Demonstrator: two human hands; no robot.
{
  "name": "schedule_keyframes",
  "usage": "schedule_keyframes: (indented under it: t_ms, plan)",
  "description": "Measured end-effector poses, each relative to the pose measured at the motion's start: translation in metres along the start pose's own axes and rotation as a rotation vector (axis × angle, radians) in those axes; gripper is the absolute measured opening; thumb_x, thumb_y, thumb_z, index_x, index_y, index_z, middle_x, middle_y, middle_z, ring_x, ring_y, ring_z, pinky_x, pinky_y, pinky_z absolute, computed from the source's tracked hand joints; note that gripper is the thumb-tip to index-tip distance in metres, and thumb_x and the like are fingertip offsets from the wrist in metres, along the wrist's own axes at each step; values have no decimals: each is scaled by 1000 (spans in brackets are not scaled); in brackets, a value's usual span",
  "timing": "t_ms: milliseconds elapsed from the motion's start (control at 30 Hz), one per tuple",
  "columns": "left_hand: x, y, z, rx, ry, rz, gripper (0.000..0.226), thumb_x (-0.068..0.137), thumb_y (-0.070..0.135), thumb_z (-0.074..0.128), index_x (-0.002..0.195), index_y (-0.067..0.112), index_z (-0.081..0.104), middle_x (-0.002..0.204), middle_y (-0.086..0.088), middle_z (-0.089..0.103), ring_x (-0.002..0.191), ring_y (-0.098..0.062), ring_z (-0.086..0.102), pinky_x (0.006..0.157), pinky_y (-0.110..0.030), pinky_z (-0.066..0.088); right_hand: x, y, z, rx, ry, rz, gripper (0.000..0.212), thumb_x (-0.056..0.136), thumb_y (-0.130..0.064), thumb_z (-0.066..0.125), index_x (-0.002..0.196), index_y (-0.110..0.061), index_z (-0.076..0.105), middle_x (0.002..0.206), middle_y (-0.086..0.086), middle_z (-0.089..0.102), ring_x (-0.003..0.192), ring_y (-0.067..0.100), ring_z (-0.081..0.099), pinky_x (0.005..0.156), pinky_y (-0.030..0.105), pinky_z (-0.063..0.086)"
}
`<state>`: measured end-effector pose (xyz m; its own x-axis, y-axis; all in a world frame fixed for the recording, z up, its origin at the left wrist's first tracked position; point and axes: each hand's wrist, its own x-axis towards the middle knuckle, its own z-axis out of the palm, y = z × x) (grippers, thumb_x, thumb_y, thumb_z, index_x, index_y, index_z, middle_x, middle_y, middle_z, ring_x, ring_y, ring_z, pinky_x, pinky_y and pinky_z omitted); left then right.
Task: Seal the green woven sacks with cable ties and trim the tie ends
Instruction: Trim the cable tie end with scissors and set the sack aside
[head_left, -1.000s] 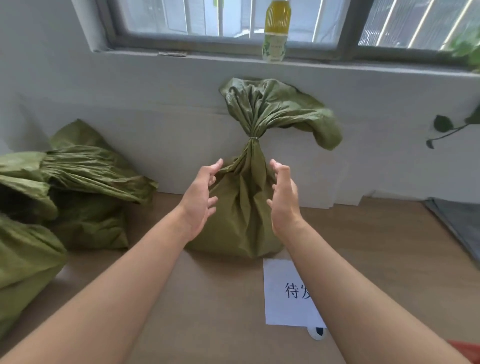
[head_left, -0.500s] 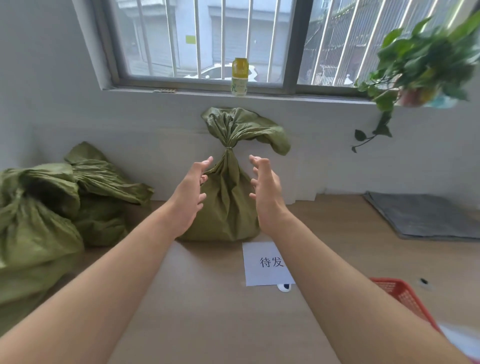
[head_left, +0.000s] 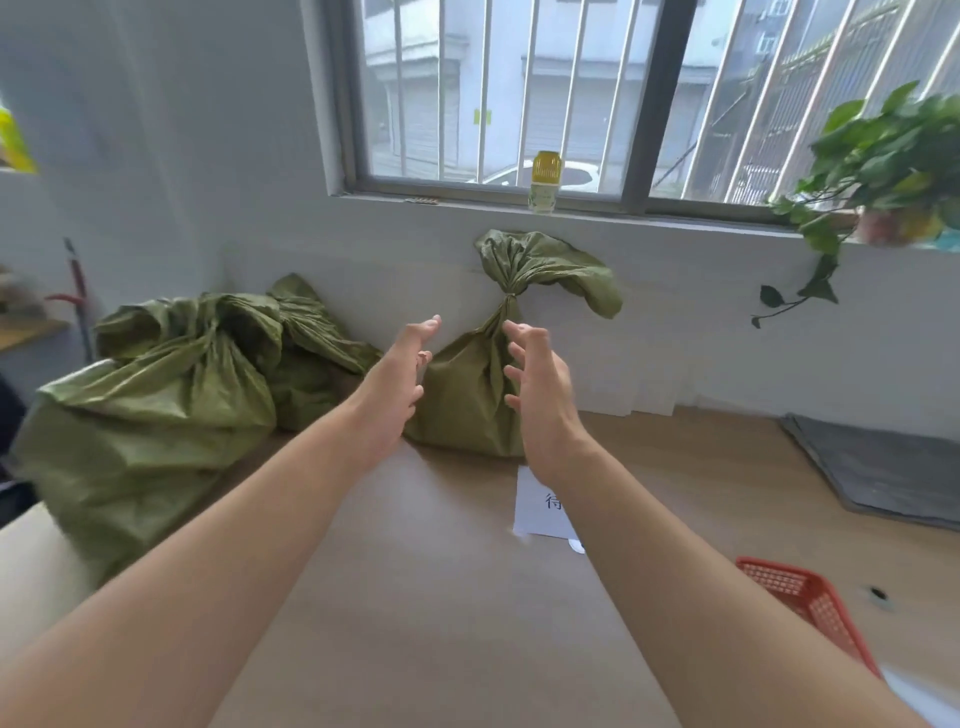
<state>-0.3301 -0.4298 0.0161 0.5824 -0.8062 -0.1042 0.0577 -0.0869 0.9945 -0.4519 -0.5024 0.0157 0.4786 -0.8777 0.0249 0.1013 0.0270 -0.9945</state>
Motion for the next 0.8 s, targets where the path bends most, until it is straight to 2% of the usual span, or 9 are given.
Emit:
schedule_keyframes:
  t_ms: [67,133,200,300,400,533,733,800]
  plan:
    - [-23,-2,-4,11,38,-5,100,66,67,44,160,33,34,163,-3,36,153,-40,27,123,-46,21,-18,-1,0,9,-37,20,70,80,-57,47,142,-28,61,151,-5,54,137,18,50,121,48,35]
    - [-42,-2,-14,10,78,-14,98,65,67,45,158,34,38,162,-1,38,152,-37,30,118,-43,24,-31,-4,3,17,-57,43,51,93,-51,49,133,-25,65,148,4,56,129,22,56,117,46,39]
    - [-59,0,-29,19,113,-17,97,65,68,45,156,35,40,161,1,41,151,-36,32,117,-42,25,-44,-8,11,12,-74,52,49,96,-48,50,135,-22,64,140,11,59,127,26,56,115,45,41]
    - [-76,1,-56,19,145,-7,97,66,67,45,156,34,40,159,-1,43,150,-36,34,121,-44,25,-61,-15,31,18,-111,10,51,99,-45,52,145,-25,58,144,-6,58,136,18,52,121,46,36]
    - [-87,1,-87,5,170,6,94,66,66,46,154,33,43,158,-3,44,150,-38,34,121,-46,24,-75,-20,58,7,-140,-55,46,103,-37,50,147,-22,58,151,-6,55,140,15,50,123,44,34]
    - [-95,0,-140,-10,177,20,96,66,66,47,156,31,42,158,-5,44,150,-38,34,117,-44,26,-87,-19,108,-28,-142,-76,47,103,-38,49,147,-23,58,150,-6,56,139,16,51,122,45,35]
    - [-104,1,-242,-8,213,23,93,67,64,47,153,27,45,147,-3,48,147,-36,37,109,-41,30,-104,-6,211,-63,-178,-58,45,104,-37,47,147,-24,57,147,-6,57,136,16,53,121,44,37]
    - [-103,-2,-279,-5,228,16,93,68,65,47,152,26,46,142,-1,49,146,-35,39,107,-40,31,-108,1,245,-70,-195,-61,42,105,-36,46,143,-25,59,139,-9,60,134,15,54,120,42,39]
